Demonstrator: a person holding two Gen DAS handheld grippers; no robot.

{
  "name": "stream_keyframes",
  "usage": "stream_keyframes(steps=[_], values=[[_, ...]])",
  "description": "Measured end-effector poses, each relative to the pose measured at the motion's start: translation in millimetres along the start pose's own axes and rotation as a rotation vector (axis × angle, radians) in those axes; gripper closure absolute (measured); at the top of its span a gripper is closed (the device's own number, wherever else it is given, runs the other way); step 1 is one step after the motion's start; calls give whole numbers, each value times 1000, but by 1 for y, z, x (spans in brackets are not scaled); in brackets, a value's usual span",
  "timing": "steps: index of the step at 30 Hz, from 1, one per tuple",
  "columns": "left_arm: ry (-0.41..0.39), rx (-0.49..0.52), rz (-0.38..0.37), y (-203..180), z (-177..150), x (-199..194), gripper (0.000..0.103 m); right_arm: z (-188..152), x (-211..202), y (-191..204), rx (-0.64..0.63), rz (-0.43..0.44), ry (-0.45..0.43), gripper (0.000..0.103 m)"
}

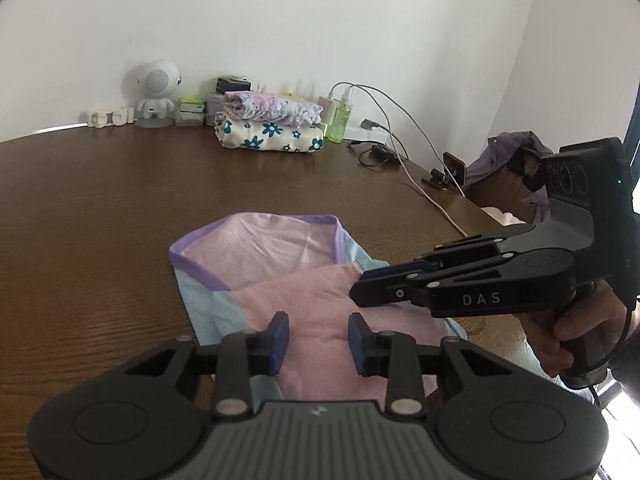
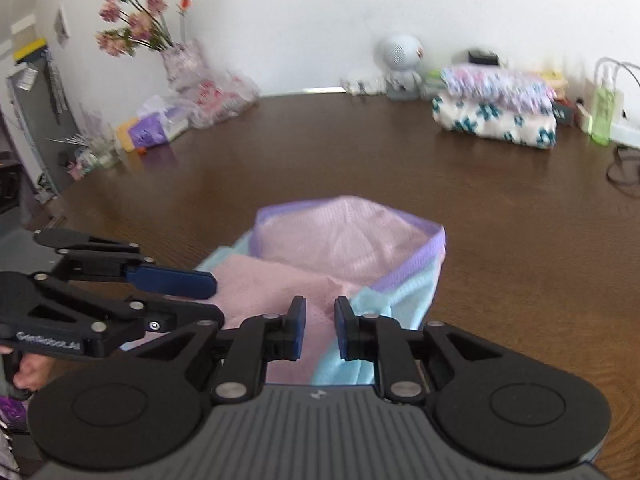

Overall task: Fold clothes
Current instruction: 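Fold the held end over the garment with the right tool, then press the folded end flat with the right tool and release it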

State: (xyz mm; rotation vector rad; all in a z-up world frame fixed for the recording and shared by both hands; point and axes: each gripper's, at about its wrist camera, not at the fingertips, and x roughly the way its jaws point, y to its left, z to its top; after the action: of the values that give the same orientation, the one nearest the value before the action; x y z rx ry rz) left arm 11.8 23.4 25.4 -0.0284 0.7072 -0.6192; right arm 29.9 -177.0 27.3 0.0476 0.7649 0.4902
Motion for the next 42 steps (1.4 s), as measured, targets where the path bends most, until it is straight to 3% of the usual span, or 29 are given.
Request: stream_keyframes(steps=[4, 8, 10, 12, 13, 14, 15, 19, 20, 21, 22, 23, 31, 33, 36, 40, 42], values=[[26, -3, -5, -2, -11, 2, 73, -17, -8, 7, 12, -10, 16, 87], [37, 67, -7, -19, -19, -5, 72, -33, -25, 18, -24, -38, 26, 87], [19, 35, -21, -17, -16, -15, 71, -34, -41, 14, 8, -14, -7, 86], [-22, -39, -18, -1, -13, -25, 60, -32, -58, 3, 42, -16, -68, 73], [-36, -75, -4, 9, -10, -26, 55, -30, -63, -4, 59, -17, -92, 62], [-35, -99, 11, 17, -6, -24, 47, -27, -61, -13, 78, 6, -98, 60], [-22, -107, 23, 23, -3, -19, 47, -25, -59, -21, 97, 28, -104, 59], [10, -124, -21, 30, 6, -4, 61, -22, -35, -42, 159, 86, -68, 60], [14, -135, -38, 31, 7, -2, 72, -22, -29, -45, 172, 83, -57, 62], [25, -143, -36, 32, 7, 1, 82, -25, -25, -46, 187, 94, -50, 67], [36, -151, -35, 32, 6, 4, 87, -26, -21, -47, 209, 112, -42, 83], [47, -158, -34, 33, 6, 6, 95, -28, -19, -48, 231, 128, -27, 92], [25, -177, -45, 23, 5, -11, 100, -35, -48, -45, 360, 195, -38, 99], [32, -161, -42, 17, 2, -11, 100, -37, -56, -41, 376, 182, -26, 99], [57, -159, -12, 14, -4, 0, 99, -46, -53, -32, 359, 96, 21, 99], [48, -114, 13, 7, -6, 2, 95, -53, -51, -10, 239, -21, 30, 97], [21, -105, 43, 9, -5, -8, 77, -53, -56, 4, 150, -81, 13, 90]])
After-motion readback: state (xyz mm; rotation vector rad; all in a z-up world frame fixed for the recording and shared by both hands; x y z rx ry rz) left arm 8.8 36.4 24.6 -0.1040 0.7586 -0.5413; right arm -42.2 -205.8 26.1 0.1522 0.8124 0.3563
